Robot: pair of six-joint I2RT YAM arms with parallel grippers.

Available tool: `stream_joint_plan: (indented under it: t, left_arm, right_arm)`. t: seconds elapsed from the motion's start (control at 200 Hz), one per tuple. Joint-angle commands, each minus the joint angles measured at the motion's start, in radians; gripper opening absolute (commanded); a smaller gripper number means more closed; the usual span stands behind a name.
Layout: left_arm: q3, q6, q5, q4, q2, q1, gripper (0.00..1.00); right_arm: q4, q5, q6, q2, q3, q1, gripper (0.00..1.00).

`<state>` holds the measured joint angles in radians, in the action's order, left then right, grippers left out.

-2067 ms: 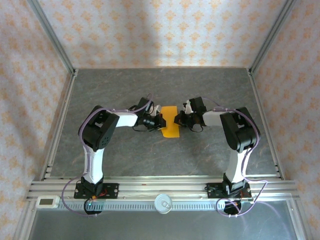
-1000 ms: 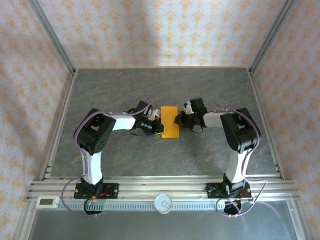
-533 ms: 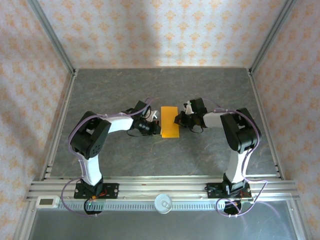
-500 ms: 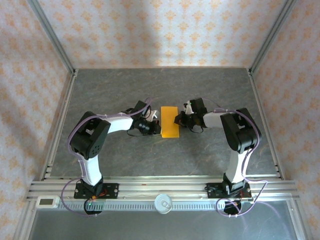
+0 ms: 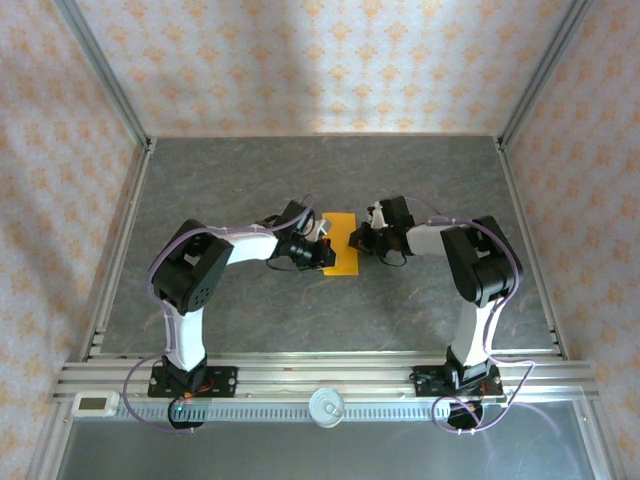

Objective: Fold a paper plane with a square sheet of paper (pick it up from the middle)

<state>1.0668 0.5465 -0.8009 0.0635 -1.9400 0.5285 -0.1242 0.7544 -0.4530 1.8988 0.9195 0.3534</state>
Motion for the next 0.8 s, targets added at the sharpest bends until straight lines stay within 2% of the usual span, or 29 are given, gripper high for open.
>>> stream_joint_plan:
  t: [0.0, 0.175, 0.41, 0.631, 0.791]
  left_arm:
    - [-0.051, -0.059, 0.03, 0.05, -0.022, -0.001, 0.0]
    - [-0.14, -0.132, 0.058, 0.098, 0.035, -0.001, 0.0]
    - [-0.153, -0.175, 0.072, 0.154, 0.104, -0.001, 0.0]
    - [-0.136, -0.047, -0.019, -0.016, 0.197, -0.021, 0.0]
    - [-0.054, 0.016, -0.038, -0.065, 0.141, -0.042, 0.0]
  right_arm:
    - [0.24, -0.179, 0.005, 0.066, -0.079, -0.008, 0.0]
    - [0.244, -0.179, 0.008, 0.068, -0.079, -0.007, 0.0]
    - [0.248, -0.18, 0.013, 0.063, -0.079, -0.008, 0.0]
    - [0.253, -0.178, 0.015, 0.063, -0.077, -0.009, 0.0]
    - [0.251, -0.178, 0.016, 0.059, -0.08, -0.009, 0.0]
